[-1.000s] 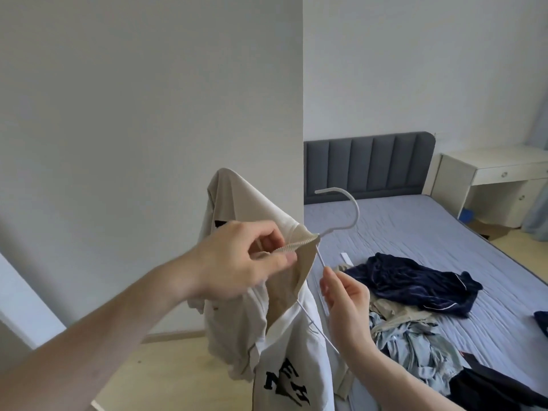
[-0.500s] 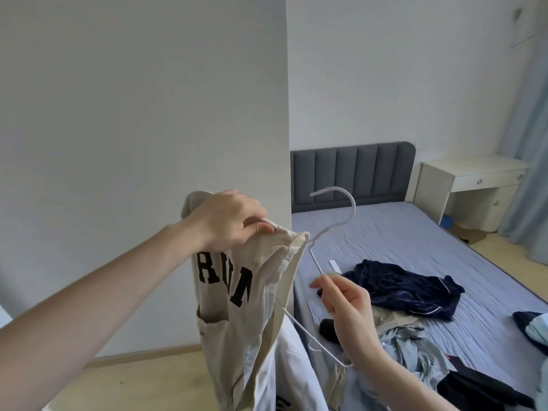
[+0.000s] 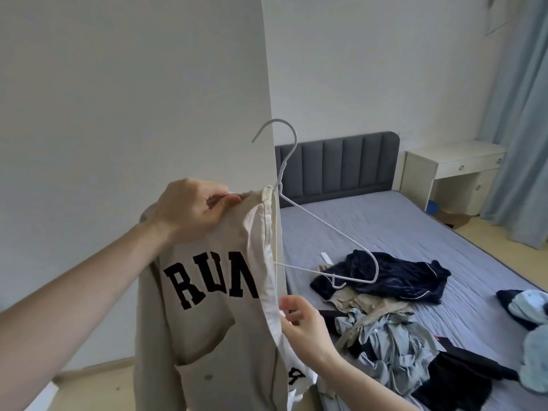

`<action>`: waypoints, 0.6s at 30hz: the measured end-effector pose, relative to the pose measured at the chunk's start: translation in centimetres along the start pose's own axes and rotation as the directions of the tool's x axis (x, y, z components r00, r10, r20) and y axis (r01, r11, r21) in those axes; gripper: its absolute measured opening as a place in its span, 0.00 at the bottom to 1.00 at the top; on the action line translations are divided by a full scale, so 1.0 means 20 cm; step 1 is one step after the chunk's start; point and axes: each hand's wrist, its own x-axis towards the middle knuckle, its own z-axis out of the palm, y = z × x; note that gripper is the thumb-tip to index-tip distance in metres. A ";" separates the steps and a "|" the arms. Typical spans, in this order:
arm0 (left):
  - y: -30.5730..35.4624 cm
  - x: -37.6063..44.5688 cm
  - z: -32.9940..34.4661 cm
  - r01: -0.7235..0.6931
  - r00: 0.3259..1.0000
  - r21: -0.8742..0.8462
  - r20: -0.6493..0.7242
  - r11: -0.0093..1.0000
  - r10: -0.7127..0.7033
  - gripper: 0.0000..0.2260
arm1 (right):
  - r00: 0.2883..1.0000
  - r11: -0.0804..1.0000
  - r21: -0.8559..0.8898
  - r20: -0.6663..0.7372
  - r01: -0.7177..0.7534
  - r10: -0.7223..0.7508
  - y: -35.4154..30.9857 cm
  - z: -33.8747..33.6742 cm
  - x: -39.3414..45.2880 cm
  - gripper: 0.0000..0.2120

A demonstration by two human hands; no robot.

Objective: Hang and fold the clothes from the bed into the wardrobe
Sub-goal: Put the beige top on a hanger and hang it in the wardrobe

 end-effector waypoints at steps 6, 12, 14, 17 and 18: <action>-0.02 -0.01 -0.08 0.005 1.000 0.010 -0.027 1.000 -0.004 0.23 | 0.998 0.987 -0.149 0.040 0.062 -0.057 -0.05 0.10 0.15 0.13; -0.15 -0.12 -0.15 0.012 1.000 0.019 -0.025 1.000 -0.012 0.24 | 0.982 0.986 -0.114 -0.131 0.118 -0.133 -0.06 -0.22 0.29 0.14; -0.18 -0.17 -0.15 0.022 1.000 0.005 -0.015 1.000 -0.022 0.23 | 0.978 0.984 -0.092 -0.134 0.149 -0.161 -0.13 -0.37 0.32 0.10; -0.19 -0.20 -0.14 -0.015 1.000 -0.015 0.001 1.000 0.015 0.19 | 0.963 0.969 -0.102 -0.125 0.227 -0.239 -0.27 -0.54 0.35 0.05; -0.19 -0.21 -0.14 -0.036 0.999 -0.011 0.014 0.999 0.036 0.20 | 0.954 0.962 -0.124 -0.150 0.243 -0.261 -0.33 -0.59 0.36 0.03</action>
